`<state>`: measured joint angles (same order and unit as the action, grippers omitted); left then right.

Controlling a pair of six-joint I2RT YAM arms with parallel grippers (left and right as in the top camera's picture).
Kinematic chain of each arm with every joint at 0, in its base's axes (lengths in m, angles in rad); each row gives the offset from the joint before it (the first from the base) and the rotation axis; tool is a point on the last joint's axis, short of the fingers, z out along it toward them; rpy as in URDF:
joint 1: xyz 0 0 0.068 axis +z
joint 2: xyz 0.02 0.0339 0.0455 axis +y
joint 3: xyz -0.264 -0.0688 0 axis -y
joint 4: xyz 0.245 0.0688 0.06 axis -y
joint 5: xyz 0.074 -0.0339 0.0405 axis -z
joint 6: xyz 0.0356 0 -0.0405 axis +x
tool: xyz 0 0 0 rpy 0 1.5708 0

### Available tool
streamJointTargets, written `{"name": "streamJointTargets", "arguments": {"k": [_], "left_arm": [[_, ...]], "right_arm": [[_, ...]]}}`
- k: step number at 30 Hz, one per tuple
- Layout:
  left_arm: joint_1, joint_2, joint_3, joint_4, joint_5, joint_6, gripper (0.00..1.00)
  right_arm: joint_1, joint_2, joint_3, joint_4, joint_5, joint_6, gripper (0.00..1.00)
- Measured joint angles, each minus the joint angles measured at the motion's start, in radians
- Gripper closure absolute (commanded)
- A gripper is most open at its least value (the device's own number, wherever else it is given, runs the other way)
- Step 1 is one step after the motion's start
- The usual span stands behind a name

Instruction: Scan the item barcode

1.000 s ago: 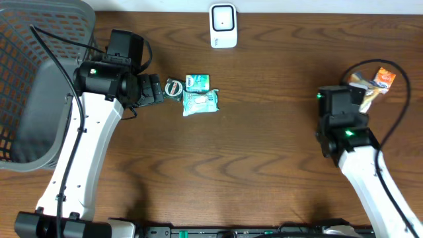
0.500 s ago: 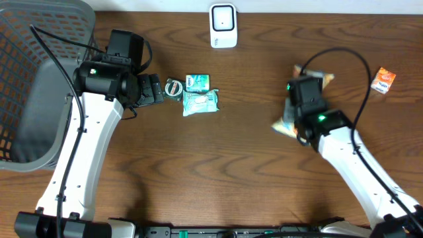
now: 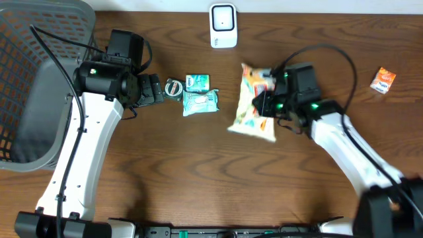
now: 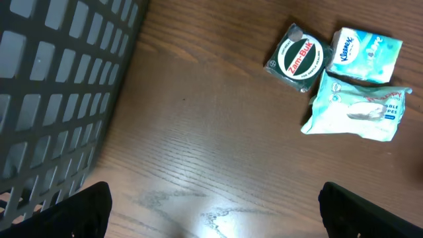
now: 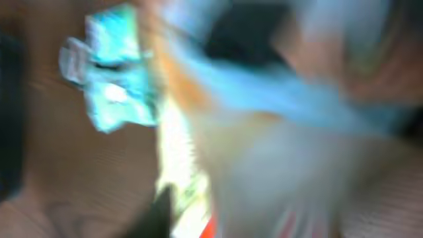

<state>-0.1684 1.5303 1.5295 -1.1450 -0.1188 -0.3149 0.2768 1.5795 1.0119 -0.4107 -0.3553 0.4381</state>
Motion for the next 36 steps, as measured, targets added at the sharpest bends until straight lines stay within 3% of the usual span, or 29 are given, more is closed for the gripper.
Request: {"name": "streamJointTargets", "arguments": {"k": [4,12,14,19,22,24,30,33,36], "left_arm": [[0.0,0.0,0.0,0.001,0.0,0.0,0.02],[0.0,0.0,0.0,0.0,0.0,0.0,0.01],[0.0,0.0,0.0,0.0,0.0,0.0,0.02],[0.0,0.0,0.0,0.0,0.0,0.0,0.01],[0.0,0.0,0.0,0.0,0.0,0.0,0.01],[0.0,0.0,0.0,0.0,0.0,0.0,0.01],[0.0,0.0,0.0,0.001,0.0,0.0,0.01],[0.0,0.0,0.0,0.0,0.0,0.0,0.02],[0.0,0.0,0.0,0.0,0.0,0.0,0.01]], "right_arm": [[-0.018,0.08,-0.011,-0.044,0.015,0.003,0.25],[-0.035,0.039,0.126,-0.289,0.165,0.003,0.3],[0.0,0.018,0.179,-0.304,0.195,0.002,0.39],[0.154,-0.016,0.245,-0.276,0.281,0.011,0.83],[0.242,-0.006,0.245,-0.301,0.372,0.049,0.98],[0.273,0.015,0.244,-0.308,0.433,0.083,0.98],[0.269,0.18,0.243,-0.309,0.542,0.132,0.85],[0.258,0.277,0.24,-0.33,0.583,0.143,0.63],[0.25,0.32,0.237,-0.362,0.618,0.151,0.61]]}}
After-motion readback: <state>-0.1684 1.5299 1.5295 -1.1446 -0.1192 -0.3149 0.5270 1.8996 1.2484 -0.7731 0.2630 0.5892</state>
